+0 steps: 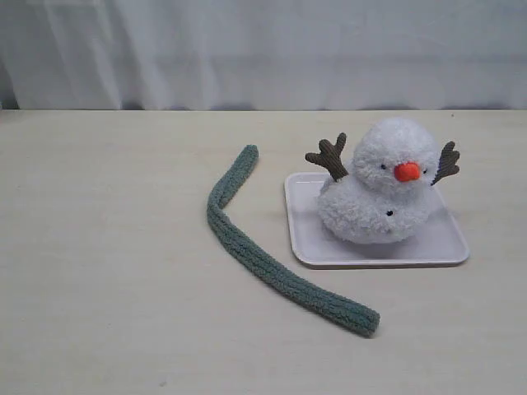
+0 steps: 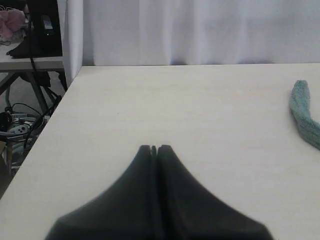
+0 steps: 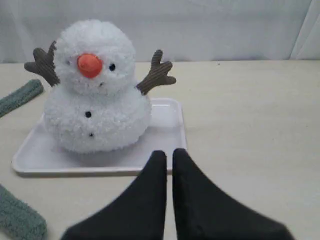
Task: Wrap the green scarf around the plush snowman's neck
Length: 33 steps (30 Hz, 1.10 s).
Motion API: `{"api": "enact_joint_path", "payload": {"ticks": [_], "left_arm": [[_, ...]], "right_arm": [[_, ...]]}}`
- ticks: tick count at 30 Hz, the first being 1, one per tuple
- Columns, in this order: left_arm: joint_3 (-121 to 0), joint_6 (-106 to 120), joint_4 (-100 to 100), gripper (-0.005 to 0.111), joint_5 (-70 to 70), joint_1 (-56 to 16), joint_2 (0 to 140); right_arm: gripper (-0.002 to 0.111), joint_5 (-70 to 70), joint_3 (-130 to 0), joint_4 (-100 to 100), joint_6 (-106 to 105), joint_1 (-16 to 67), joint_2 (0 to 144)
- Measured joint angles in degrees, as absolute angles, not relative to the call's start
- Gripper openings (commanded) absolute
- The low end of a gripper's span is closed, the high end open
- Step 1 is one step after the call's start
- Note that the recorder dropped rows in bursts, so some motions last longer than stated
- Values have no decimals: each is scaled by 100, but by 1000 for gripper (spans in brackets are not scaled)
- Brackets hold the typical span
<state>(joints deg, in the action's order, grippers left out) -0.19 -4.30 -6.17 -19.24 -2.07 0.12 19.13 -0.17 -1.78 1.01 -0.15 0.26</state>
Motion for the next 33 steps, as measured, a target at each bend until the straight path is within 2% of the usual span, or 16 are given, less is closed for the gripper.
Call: {"api": "enact_joint_path", "payload": {"ticks": [3, 9, 13, 15, 23, 26, 33], "left_arm": [[-19, -430, -617, 0, -1924, -207, 12], [-19, -430, -617, 0, -1924, -207, 12], [-19, -430, -617, 0, -1924, -207, 12], [-19, -430, -617, 0, -1924, -207, 12], [-19, -430, -617, 0, -1924, -207, 12], [-19, -430, -617, 0, -1924, -207, 12], [-19, -430, -617, 0, -1924, -207, 12]], "right_arm": [[4, 1032, -17, -178, 101, -15, 26], [4, -1987, -17, -178, 371, -15, 26], [4, -3091, -17, -178, 1909, -15, 26], [4, -3198, -49, -194, 2448, -15, 26], [7, -470, -1726, -1585, 3770, 7, 568], [19, 326, -2412, -1807, 3643, 278, 1091], [54, 2438, -3931, -1740, 2671, 1605, 2648]]}}
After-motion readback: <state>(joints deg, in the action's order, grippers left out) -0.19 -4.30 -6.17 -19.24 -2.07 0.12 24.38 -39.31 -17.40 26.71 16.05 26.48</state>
